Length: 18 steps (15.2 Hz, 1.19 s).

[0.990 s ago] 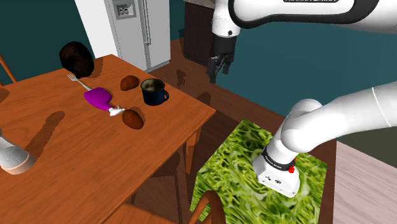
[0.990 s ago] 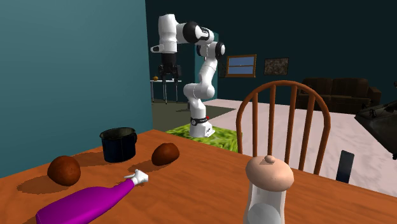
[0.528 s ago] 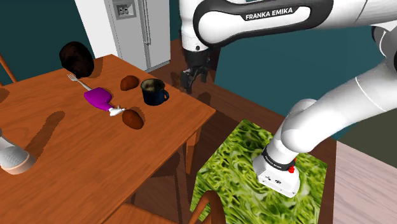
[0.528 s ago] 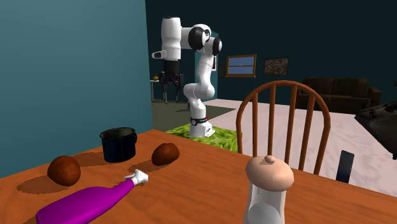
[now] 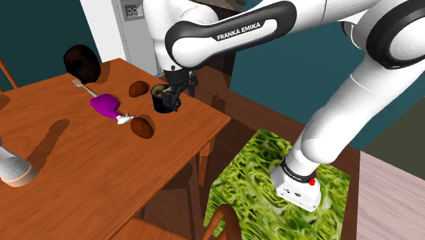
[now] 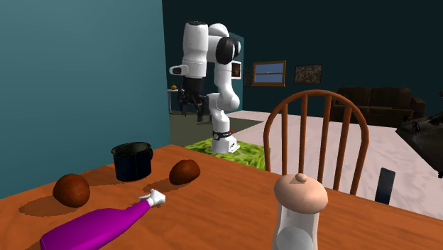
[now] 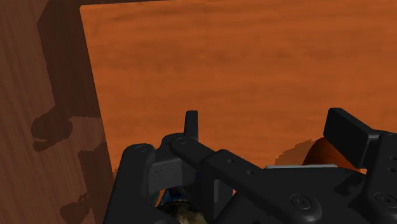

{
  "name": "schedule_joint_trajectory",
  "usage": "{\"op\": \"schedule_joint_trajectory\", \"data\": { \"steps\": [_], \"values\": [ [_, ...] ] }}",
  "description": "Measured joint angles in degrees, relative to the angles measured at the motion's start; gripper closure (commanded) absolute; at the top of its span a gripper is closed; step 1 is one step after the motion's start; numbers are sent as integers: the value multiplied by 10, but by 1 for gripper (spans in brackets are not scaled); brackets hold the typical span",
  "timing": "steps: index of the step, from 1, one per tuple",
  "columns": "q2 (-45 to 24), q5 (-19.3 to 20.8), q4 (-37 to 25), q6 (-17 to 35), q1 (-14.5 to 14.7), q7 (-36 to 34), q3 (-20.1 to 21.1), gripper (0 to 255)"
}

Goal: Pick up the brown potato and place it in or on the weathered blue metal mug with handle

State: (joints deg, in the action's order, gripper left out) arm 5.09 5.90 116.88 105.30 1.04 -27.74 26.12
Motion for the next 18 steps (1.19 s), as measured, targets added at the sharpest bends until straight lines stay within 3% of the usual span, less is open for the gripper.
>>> {"op": "schedule_joint_trajectory", "data": {
  "steps": [7,13,15,18],
  "values": [
    [-180,108,-142,-19,43,-108,28,0],
    [-351,193,-322,-76,120,-164,12,0],
    [-400,213,-378,-94,146,-173,4,0],
    [-426,223,-396,-92,156,-179,-2,0]
  ]
}}
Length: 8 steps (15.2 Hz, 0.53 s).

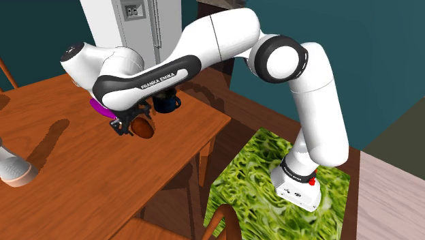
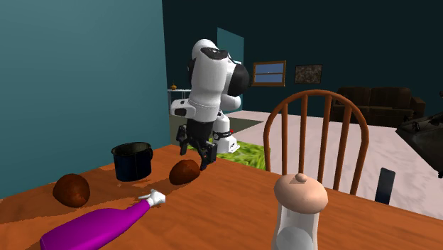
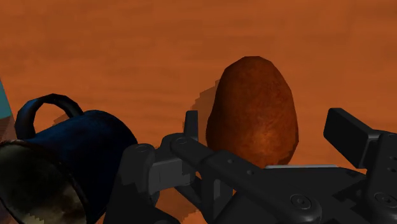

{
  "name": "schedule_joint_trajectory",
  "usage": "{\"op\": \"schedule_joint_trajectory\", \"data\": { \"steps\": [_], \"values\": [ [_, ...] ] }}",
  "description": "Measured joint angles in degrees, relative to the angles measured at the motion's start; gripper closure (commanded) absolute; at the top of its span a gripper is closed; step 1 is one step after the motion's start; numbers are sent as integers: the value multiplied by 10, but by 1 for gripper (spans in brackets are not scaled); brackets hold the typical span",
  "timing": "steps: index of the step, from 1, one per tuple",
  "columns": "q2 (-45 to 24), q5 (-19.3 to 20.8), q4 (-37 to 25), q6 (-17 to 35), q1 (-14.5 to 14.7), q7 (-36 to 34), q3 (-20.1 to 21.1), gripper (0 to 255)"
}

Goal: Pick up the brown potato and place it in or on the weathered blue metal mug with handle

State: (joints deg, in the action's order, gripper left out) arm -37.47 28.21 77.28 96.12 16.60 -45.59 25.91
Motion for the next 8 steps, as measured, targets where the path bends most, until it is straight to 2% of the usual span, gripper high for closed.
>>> {"op": "schedule_joint_trajectory", "data": {
  "steps": [8],
  "values": [
    [-5,6,33,36,-9,-6,-4,0]
  ]
}}
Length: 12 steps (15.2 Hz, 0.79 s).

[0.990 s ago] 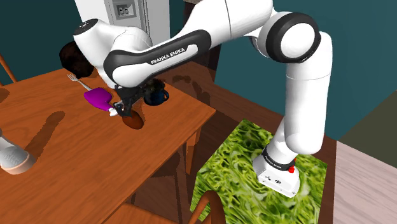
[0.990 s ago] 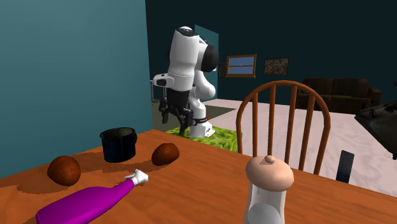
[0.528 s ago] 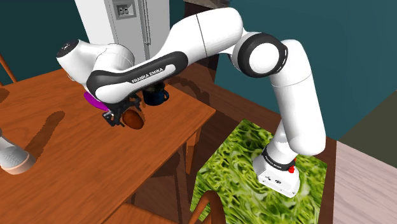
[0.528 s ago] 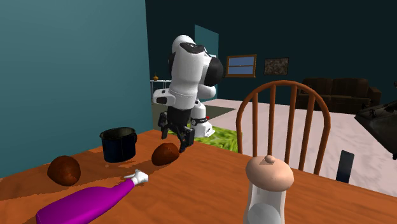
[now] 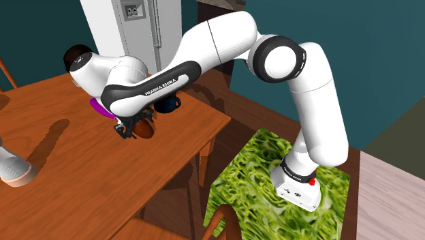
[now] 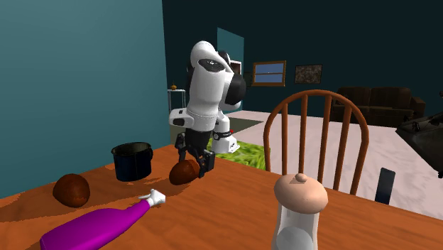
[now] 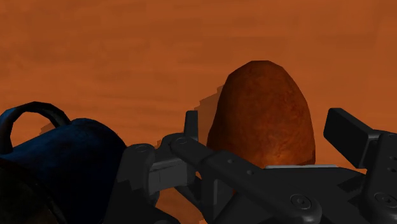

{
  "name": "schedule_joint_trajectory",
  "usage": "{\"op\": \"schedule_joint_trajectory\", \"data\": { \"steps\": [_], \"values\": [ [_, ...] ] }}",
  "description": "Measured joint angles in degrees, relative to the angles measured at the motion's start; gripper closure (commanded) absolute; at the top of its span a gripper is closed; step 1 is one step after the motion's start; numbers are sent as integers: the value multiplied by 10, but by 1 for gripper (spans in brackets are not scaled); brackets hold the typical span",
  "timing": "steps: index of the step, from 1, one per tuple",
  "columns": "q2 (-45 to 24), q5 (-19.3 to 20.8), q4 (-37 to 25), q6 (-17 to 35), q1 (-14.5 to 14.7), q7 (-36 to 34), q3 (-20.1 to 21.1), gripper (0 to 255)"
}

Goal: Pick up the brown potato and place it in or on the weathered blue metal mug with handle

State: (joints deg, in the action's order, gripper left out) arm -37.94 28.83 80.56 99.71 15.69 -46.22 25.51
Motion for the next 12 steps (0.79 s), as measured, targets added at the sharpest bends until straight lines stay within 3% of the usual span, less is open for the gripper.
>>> {"op": "schedule_joint_trajectory", "data": {
  "steps": [3,4,12],
  "values": [
    [0,0,1,1,0,0,0,0],
    [0,0,1,1,0,0,0,255],
    [1,0,1,1,0,0,0,255]
  ]
}}
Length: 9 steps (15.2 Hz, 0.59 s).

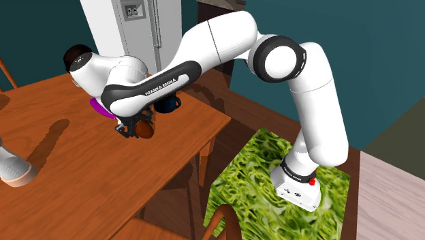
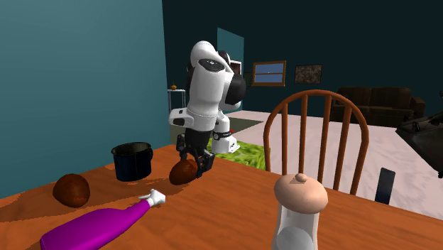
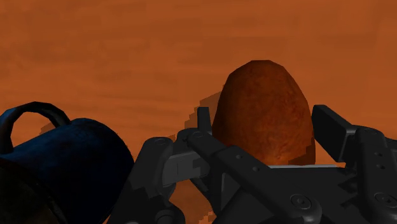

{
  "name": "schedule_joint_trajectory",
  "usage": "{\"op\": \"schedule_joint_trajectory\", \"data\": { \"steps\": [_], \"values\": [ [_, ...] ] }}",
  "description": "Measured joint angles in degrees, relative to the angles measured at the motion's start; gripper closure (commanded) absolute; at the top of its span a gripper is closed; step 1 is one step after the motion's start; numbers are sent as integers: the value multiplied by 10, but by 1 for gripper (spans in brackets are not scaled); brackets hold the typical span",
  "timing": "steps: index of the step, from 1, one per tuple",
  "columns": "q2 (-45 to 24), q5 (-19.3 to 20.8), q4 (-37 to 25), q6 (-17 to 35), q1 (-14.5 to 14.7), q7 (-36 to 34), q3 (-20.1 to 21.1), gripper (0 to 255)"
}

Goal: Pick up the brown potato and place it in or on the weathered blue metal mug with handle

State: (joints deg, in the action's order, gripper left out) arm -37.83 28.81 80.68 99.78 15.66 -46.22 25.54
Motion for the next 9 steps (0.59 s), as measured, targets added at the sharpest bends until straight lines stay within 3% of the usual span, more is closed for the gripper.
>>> {"op": "schedule_joint_trajectory", "data": {
  "steps": [9],
  "values": [
    [14,-7,-23,-34,1,12,4,255]
  ]
}}
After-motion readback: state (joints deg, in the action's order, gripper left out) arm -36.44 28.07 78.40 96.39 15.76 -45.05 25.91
